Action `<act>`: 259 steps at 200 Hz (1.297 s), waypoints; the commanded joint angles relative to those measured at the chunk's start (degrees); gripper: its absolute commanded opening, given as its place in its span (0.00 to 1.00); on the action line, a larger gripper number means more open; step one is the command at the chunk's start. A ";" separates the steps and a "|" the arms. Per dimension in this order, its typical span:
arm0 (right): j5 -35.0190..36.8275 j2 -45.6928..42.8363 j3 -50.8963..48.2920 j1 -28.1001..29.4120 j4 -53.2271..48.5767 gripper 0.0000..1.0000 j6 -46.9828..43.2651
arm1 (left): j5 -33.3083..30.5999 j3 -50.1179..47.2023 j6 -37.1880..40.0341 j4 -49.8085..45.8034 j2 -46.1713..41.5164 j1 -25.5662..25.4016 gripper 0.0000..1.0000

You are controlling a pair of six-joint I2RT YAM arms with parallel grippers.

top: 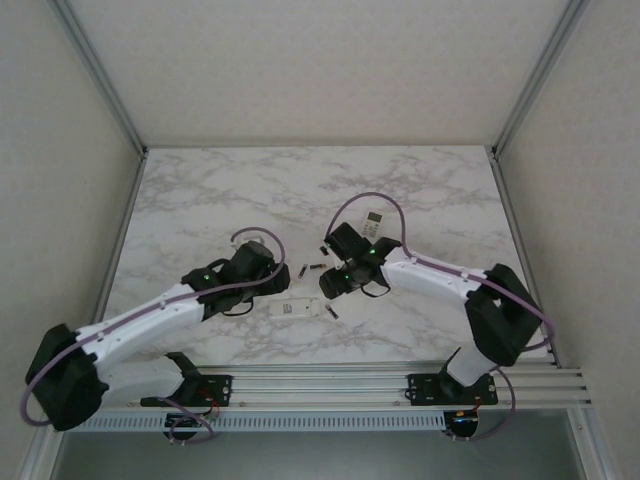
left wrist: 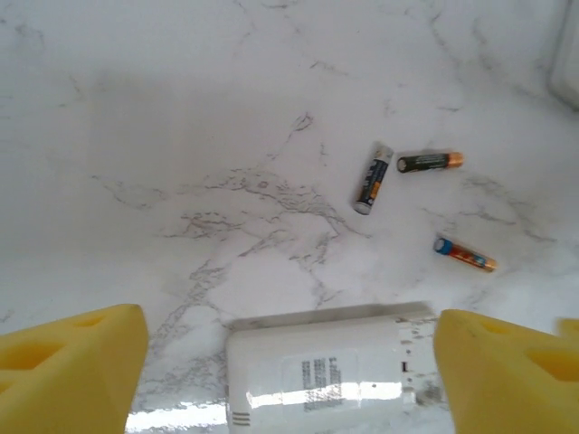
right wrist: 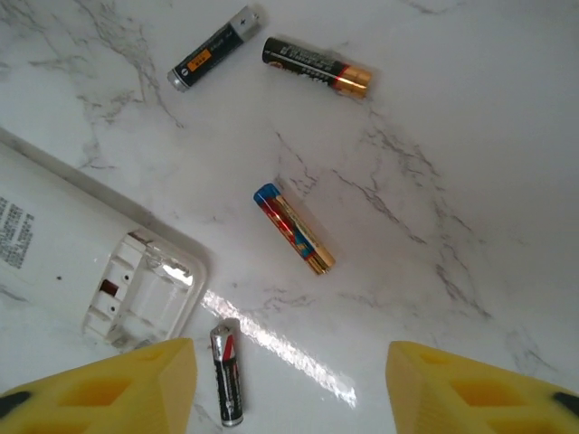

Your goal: Load the batteries into the remote control

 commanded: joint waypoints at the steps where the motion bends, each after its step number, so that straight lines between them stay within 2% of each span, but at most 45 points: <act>1: -3.23 4.67 3.41 -1.40 -0.36 0.53 -5.78 | -0.88 -2.25 -1.05 -0.46 -1.46 -0.16 0.90; 18: -6.19 7.93 5.33 -2.13 -1.44 0.49 -7.25 | -0.87 -3.01 -1.48 -1.02 -2.10 -0.13 0.99; 60: -7.16 12.70 6.98 -2.13 -1.14 0.41 -6.49 | 0.63 -4.72 -2.45 0.92 -2.64 -0.13 1.00; 95: -3.64 14.78 7.15 -2.17 -0.63 0.21 -3.74 | 0.17 -5.34 -2.85 2.20 -0.78 -0.14 0.99; 135: -1.50 10.27 4.89 -2.05 0.10 0.12 -1.96 | 1.88 -6.65 -3.77 4.85 1.13 -0.10 1.00; 154: -3.70 4.62 2.75 -2.12 1.36 0.10 3.81 | 3.05 -6.85 -4.47 5.68 1.15 0.03 0.99; 177: -9.73 -2.43 -3.17 -1.48 7.02 0.10 18.81 | 6.50 -7.57 -4.56 7.86 0.14 0.87 1.00; 196: -13.21 -4.84 -6.73 0.29 10.66 0.10 29.56 | 9.71 -8.47 -4.55 9.83 -0.66 2.24 1.00; 236: -7.86 -4.10 -5.72 5.77 7.56 0.10 32.65 | 10.82 -8.84 -3.51 9.73 -0.67 3.59 1.00; 259: -8.35 -0.87 -4.91 6.55 6.98 0.10 32.74 | 10.89 -9.04 -3.41 10.12 0.06 3.68 1.00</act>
